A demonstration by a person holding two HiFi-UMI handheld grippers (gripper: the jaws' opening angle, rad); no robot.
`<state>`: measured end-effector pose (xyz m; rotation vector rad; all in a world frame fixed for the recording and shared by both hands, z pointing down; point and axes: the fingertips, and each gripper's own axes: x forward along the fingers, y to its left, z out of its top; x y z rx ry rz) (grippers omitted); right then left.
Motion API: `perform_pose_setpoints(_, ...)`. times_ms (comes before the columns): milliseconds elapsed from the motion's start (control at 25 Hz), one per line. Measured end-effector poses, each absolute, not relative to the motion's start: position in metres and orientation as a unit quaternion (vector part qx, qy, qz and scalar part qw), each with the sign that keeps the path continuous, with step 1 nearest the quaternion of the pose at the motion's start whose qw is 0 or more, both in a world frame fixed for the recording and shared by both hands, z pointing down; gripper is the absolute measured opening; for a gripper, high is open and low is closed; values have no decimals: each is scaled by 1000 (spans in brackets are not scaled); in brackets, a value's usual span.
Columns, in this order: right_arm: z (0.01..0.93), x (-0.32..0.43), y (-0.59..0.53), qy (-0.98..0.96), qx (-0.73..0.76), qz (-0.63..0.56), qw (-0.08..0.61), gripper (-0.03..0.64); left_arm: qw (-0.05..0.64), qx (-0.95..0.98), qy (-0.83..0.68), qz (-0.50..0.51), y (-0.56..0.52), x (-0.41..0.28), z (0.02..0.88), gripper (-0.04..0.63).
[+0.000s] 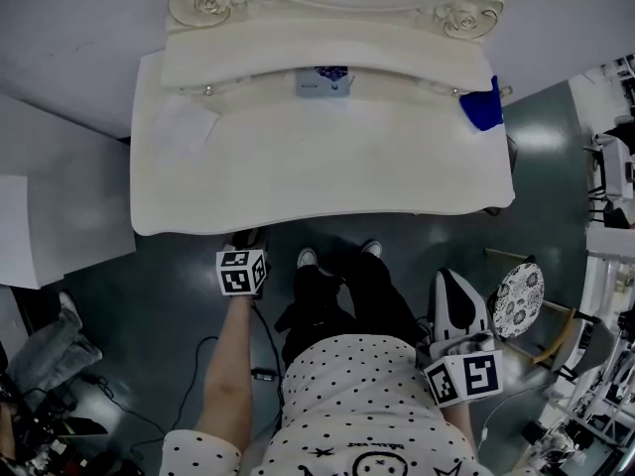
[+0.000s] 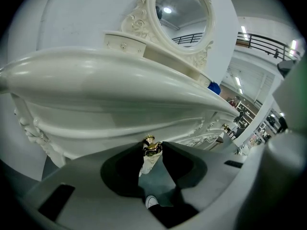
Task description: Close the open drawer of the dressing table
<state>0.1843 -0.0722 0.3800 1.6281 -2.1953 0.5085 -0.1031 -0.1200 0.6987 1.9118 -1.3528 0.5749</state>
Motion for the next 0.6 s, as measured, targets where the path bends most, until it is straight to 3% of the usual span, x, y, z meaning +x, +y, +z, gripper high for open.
perform_pose_setpoints(240,380,186,-68,-775,577,184,177,8,364,734,-534,207,-116,-102,696,166)
perform_pose_setpoints(600,380,188,-64,-780,574,185,170,8,348,731,-552,198,-108,-105,671,166)
